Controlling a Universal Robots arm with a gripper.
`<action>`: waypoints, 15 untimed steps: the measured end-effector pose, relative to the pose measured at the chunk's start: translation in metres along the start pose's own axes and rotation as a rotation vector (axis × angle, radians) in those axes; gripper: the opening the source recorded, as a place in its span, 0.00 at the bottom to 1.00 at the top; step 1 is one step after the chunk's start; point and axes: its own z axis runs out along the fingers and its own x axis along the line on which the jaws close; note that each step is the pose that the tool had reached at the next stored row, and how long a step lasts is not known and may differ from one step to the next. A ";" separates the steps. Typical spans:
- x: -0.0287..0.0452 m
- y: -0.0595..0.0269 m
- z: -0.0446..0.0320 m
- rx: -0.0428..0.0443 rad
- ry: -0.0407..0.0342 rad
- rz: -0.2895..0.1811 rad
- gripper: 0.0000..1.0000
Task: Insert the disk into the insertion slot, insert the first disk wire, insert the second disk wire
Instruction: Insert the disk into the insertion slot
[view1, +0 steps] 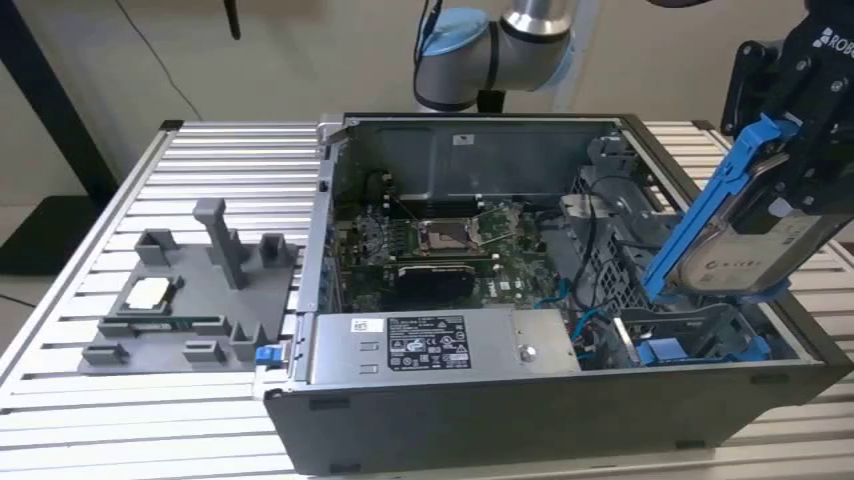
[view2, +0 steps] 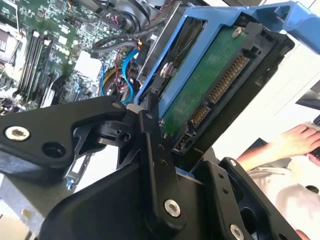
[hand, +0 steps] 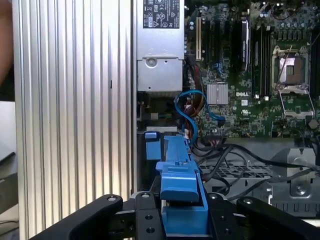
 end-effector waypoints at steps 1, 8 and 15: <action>0.0007 0.0000 0.0013 0.0002 -0.0001 0.000 0.33; 0.0040 -0.0001 0.0100 0.0013 -0.0001 0.000 0.33; 0.0046 0.0005 0.0172 0.0025 0.0000 0.000 0.33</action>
